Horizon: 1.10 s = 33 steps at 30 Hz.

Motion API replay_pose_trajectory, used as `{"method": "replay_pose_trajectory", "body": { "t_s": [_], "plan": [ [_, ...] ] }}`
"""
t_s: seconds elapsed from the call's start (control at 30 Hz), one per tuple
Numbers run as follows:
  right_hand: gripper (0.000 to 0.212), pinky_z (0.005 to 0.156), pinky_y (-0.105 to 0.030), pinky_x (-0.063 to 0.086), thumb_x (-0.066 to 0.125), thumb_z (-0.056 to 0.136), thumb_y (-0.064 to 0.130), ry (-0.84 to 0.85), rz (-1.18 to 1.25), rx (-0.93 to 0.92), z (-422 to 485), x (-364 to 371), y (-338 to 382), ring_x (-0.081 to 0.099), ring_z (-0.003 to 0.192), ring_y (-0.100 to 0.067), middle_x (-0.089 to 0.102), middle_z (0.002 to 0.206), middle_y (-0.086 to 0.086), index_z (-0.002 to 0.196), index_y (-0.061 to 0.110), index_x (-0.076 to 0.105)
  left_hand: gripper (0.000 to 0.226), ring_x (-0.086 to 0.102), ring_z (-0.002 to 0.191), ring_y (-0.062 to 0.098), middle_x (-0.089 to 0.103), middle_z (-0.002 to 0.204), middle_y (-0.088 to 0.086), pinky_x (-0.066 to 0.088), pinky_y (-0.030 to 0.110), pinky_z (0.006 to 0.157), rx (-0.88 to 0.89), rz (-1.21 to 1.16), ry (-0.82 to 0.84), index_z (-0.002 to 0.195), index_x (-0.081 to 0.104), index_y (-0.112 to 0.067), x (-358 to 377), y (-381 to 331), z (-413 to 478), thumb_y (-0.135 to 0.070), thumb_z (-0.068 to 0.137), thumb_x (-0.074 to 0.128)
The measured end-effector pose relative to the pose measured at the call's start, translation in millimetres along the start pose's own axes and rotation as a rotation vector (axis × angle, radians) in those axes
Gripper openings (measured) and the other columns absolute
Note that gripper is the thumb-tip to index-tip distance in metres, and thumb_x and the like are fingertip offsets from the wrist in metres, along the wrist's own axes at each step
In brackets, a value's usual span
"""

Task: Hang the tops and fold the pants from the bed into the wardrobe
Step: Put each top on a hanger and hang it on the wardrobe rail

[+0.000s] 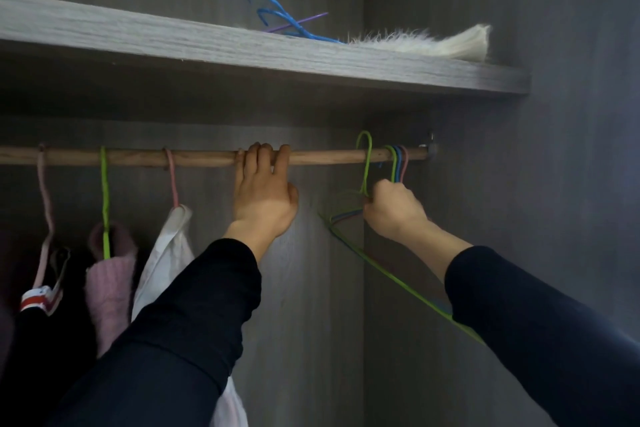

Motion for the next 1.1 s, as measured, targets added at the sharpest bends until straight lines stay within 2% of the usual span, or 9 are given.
{"method": "replay_pose_trajectory", "body": {
  "t_s": [0.2,0.37,0.43,0.5,0.6,0.73,0.8,0.97,1.1],
  "plan": [
    [0.021,0.069,-0.036,0.040,0.048,0.091,0.017,-0.066,0.005,-0.075,-4.0,6.2,13.2,0.059,0.099,-0.041,0.062,0.107,-0.020,0.105,0.004,0.057,0.063,0.026,0.135,0.033,0.038,0.139,0.015,0.000,0.045,0.118,-0.009,0.002,0.010,0.146,0.031,-0.012,-1.0,0.2,0.4,-0.025,0.088,0.052],
    [0.021,0.075,-0.040,0.047,0.048,0.084,0.007,-0.089,0.265,-0.006,-13.0,13.6,4.2,0.058,0.096,-0.041,0.063,0.102,-0.021,0.102,0.002,0.057,0.066,0.026,0.135,0.035,0.039,0.138,0.016,0.001,0.046,0.117,-0.009,0.014,0.012,0.146,0.032,-0.011,0.8,0.2,1.4,-0.026,0.085,0.055],
    [0.025,0.080,-0.038,0.046,0.048,0.084,0.005,-0.077,0.347,0.014,-11.9,13.1,1.9,0.059,0.102,-0.039,0.064,0.105,-0.021,0.105,0.003,0.061,0.067,0.026,0.135,0.037,0.040,0.138,0.019,0.002,0.047,0.117,-0.013,0.016,0.017,0.145,0.035,-0.010,2.1,-0.7,1.0,-0.026,0.084,0.056],
    [0.024,0.076,-0.032,0.042,0.048,0.085,0.005,-0.039,0.390,0.036,-11.1,11.0,0.3,0.059,0.102,-0.036,0.065,0.104,-0.019,0.103,0.001,0.064,0.066,0.025,0.136,0.037,0.040,0.138,0.019,0.002,0.047,0.117,-0.022,0.012,0.014,0.145,0.035,-0.010,2.3,-0.8,2.0,-0.026,0.084,0.056],
    [0.020,0.063,-0.031,0.035,0.055,0.087,0.017,0.035,0.467,0.078,-26.9,18.2,-4.3,0.057,0.086,-0.029,0.063,0.085,-0.012,0.089,0.002,0.067,0.067,0.019,0.141,0.035,0.035,0.144,0.019,0.000,0.046,0.118,-0.044,-0.033,0.030,0.147,0.033,-0.010,0.8,-1.3,1.4,-0.026,0.086,0.056],
    [0.043,0.047,-0.026,0.032,0.058,0.089,0.046,0.068,0.520,0.198,-68.2,31.0,-24.1,0.047,0.053,-0.021,0.048,0.057,-0.003,0.068,0.009,0.058,0.062,0.009,0.146,0.031,0.022,0.155,0.014,0.002,0.046,0.119,-0.154,-0.170,0.057,0.147,0.031,-0.015,-5.6,-8.5,-11.5,-0.026,0.090,0.051],
    [0.043,0.041,-0.024,0.031,0.056,0.090,0.046,0.092,0.475,0.236,-87.0,24.8,-35.8,0.043,0.040,-0.020,0.046,0.050,-0.003,0.066,0.011,0.057,0.059,0.016,0.144,0.031,0.027,0.153,0.015,0.008,0.049,0.118,-0.199,-0.250,0.066,0.146,0.032,-0.013,-11.5,-23.7,-24.7,-0.025,0.090,0.050],
    [0.033,0.034,-0.014,0.034,0.054,0.090,0.033,0.168,0.372,0.318,-141.9,-14.9,-73.3,0.043,0.025,-0.013,0.049,0.045,-0.002,0.068,0.009,0.061,0.048,0.035,0.127,0.038,0.045,0.135,0.021,0.023,0.045,0.109,-0.239,-0.436,0.096,0.139,0.041,-0.008,-16.0,-82.1,-68.3,-0.021,0.094,0.049],
    [0.029,0.035,-0.019,0.040,0.055,0.088,0.028,0.231,0.339,0.352,-199.3,-52.9,-114.6,0.046,0.032,-0.019,0.051,0.045,-0.006,0.073,0.005,0.063,0.042,0.038,0.123,0.037,0.048,0.132,0.021,0.026,0.041,0.104,-0.285,-0.566,0.150,0.135,0.045,-0.009,-22.0,-144.4,-113.3,-0.021,0.095,0.047]
  ]
}}
Point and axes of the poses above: each hand's wrist, its own z-axis towards the middle knuckle, its own x-axis out of the palm, y = z × x, the point moved 10 cm from there along z, towards the middle knuckle
